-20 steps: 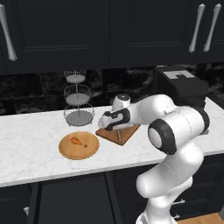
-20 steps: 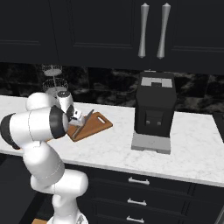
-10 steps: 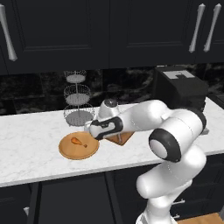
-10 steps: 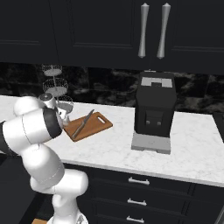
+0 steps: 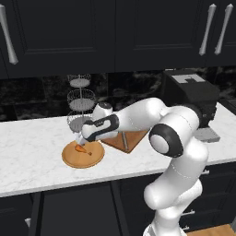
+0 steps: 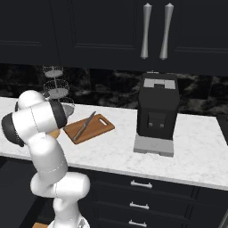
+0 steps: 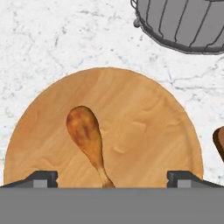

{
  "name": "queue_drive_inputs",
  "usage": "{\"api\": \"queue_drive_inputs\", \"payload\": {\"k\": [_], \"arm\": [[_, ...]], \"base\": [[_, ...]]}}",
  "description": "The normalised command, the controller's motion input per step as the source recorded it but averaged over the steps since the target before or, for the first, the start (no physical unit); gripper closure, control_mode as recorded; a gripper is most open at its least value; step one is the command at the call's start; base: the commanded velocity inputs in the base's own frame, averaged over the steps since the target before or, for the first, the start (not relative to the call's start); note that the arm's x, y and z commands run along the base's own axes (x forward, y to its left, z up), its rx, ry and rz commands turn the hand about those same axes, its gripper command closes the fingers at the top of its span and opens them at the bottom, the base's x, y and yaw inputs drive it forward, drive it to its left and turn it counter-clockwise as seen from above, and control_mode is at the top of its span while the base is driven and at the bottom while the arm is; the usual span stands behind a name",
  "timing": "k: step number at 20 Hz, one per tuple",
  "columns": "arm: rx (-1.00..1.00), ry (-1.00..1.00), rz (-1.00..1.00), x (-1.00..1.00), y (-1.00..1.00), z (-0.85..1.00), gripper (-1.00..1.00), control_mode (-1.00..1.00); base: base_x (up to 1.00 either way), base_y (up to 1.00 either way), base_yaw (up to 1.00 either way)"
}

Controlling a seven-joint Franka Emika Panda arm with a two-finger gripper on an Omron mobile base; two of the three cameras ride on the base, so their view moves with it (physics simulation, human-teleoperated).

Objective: Pick up the knife from the drawer and place it on the cutting board. Then place the meat from the plate to the cutting board.

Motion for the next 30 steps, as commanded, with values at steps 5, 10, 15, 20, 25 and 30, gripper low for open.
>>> {"api": "queue_drive_inputs", "payload": {"k": [5,10,15,20,25,30], "arm": [[-0.19,0.08,0.14,0.0,0.52,-0.35,-1.0,-1.0],[-0.17,0.21,0.01,0.29,0.47,-0.24,-1.0,-1.0],[-0.12,0.14,0.0,0.25,0.29,-0.16,-1.0,-1.0],[-0.1,0.02,0.03,-0.02,0.13,-0.21,-1.0,-1.0],[-0.04,-0.03,0.03,-0.65,-0.02,-0.28,1.0,-1.0],[0.0,-0.08,0.01,-0.55,-0.14,-0.02,1.0,-1.0]], "base": [[0.0,0.0,0.0],[0.0,0.0,0.0],[0.0,0.0,0.0],[0.0,0.0,0.0],[0.0,0.0,0.0],[0.0,0.0,0.0]]}}
